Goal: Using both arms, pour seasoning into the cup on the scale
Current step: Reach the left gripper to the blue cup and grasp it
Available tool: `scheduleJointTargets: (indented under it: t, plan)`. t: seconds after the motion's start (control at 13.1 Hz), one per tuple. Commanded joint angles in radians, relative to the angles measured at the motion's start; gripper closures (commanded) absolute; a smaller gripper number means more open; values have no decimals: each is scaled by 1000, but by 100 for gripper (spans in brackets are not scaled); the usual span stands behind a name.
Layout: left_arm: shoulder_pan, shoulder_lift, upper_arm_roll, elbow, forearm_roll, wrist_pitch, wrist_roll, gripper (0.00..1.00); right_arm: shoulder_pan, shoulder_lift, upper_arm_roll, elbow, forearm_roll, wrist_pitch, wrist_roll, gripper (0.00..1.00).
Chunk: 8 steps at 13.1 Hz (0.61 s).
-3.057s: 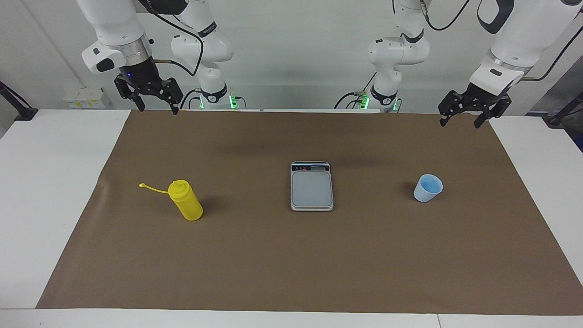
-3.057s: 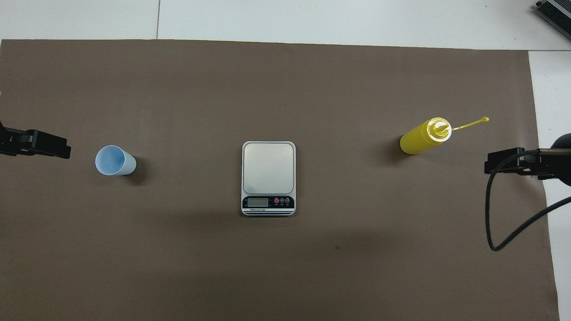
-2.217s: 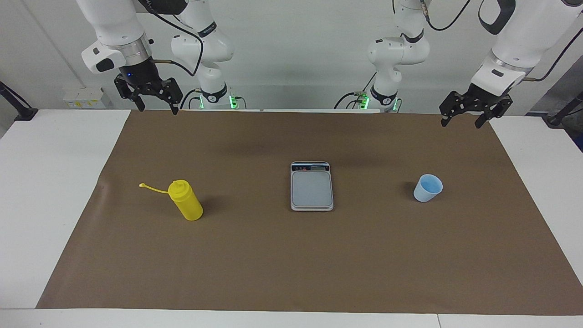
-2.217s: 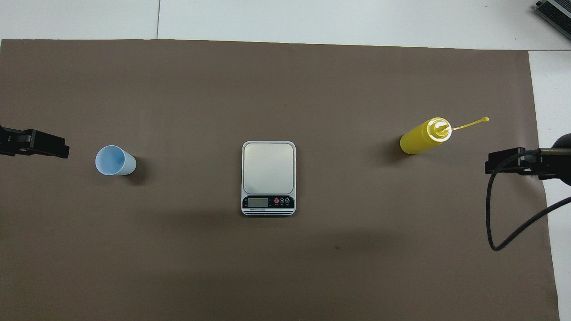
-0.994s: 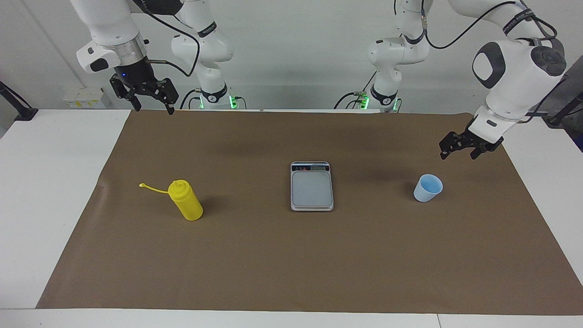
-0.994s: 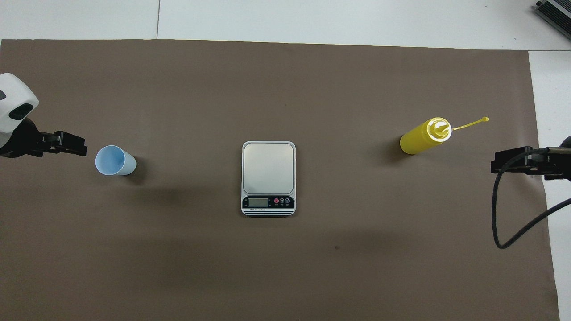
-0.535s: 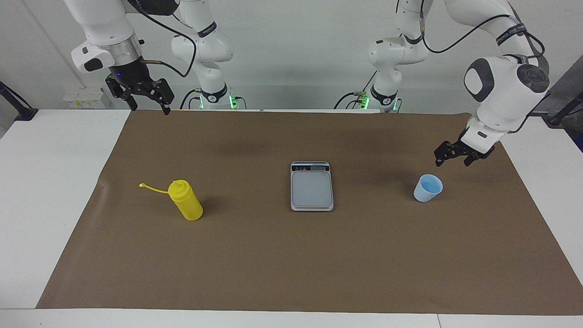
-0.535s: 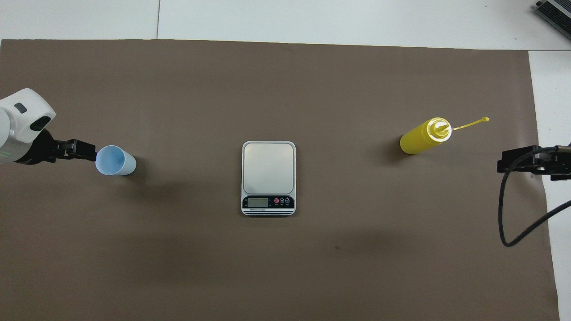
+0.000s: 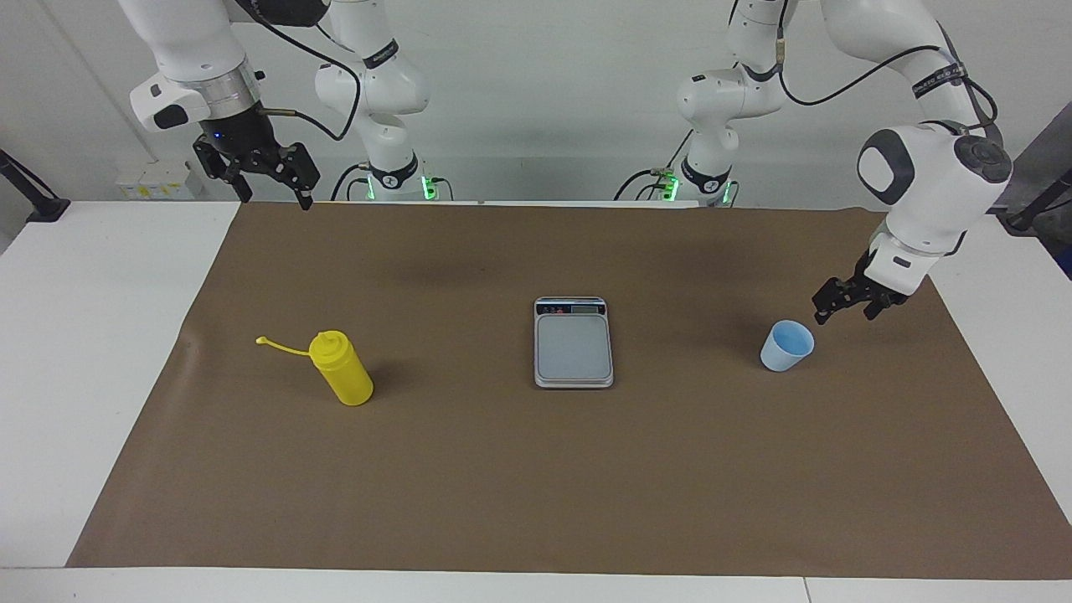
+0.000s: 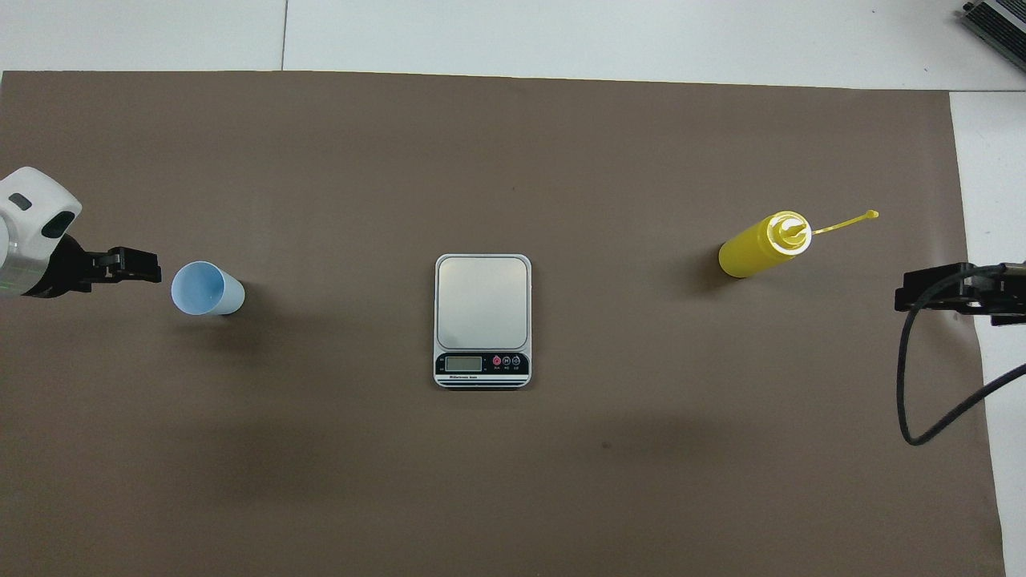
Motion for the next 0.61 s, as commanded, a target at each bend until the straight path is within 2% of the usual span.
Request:
scheduleJointTargets:
  t: [0.0,0.54]
  plan:
    - [-18,-4,-8,-89,-10,104,-91,0,-10,-25,1,-17,17,-7,-21,0]
    - [-52,18,-8,-211,-10,250,-143,0,-12,-27,1,-17,17,-7,-21,0]
